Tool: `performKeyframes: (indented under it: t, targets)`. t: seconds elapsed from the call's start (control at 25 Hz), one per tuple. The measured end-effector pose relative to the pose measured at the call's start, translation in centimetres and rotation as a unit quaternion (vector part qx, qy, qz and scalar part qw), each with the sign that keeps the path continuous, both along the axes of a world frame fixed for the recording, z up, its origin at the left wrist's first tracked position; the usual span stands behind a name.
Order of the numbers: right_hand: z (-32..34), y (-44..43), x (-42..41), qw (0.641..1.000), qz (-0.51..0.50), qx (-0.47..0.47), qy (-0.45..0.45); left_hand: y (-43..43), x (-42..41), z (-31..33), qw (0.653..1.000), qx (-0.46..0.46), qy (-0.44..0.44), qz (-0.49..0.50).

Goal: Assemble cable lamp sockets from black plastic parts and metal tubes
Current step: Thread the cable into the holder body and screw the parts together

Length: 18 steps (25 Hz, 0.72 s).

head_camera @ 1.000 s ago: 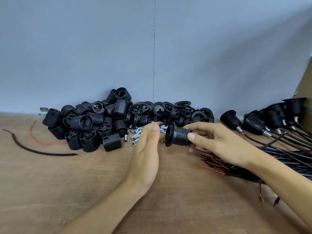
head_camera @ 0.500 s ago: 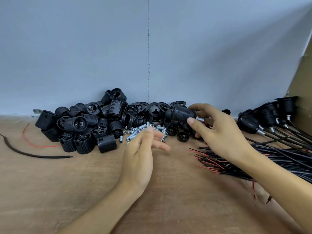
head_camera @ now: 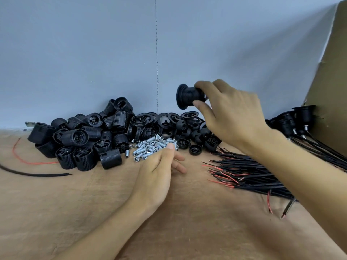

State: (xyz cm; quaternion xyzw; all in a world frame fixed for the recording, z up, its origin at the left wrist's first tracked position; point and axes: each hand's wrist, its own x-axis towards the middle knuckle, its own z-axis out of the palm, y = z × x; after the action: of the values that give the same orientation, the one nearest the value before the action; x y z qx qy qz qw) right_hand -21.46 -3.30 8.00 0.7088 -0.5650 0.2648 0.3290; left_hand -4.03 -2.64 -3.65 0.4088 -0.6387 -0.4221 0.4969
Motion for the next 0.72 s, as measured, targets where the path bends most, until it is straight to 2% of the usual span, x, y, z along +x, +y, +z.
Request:
performKeyframes:
  t: [0.12,0.24,0.32,0.44,0.56,0.72]
  targets:
    - [3.6,-1.2,-0.9,0.991,-0.104,0.046,0.074,-0.1,-0.1,-0.1,1.0,0.006,0.0,0.002]
    - [6.5,-2.5,-3.3,0.96,-0.234,0.126,0.092,-0.2,-0.2,-0.1,1.0,0.008,-0.002,0.001]
    - [5.7,-3.3,-5.3,0.949,-0.27,0.158,0.039,0.0,-0.1,0.0,1.0,0.005,-0.009,0.001]
    - [0.8,-4.4,-8.4,0.958,-0.233,0.15,-0.072,0.3,-0.1,0.2,1.0,0.007,-0.025,0.004]
    - [-4.5,-4.9,-11.1,0.958,-0.226,0.132,-0.115,0.3,-0.1,0.4,0.999,0.008,-0.034,0.005]
    - [-7.1,-5.1,-13.3,0.94,-0.271,0.125,-0.166,0.4,-0.2,0.5,0.999,0.003,-0.048,0.004]
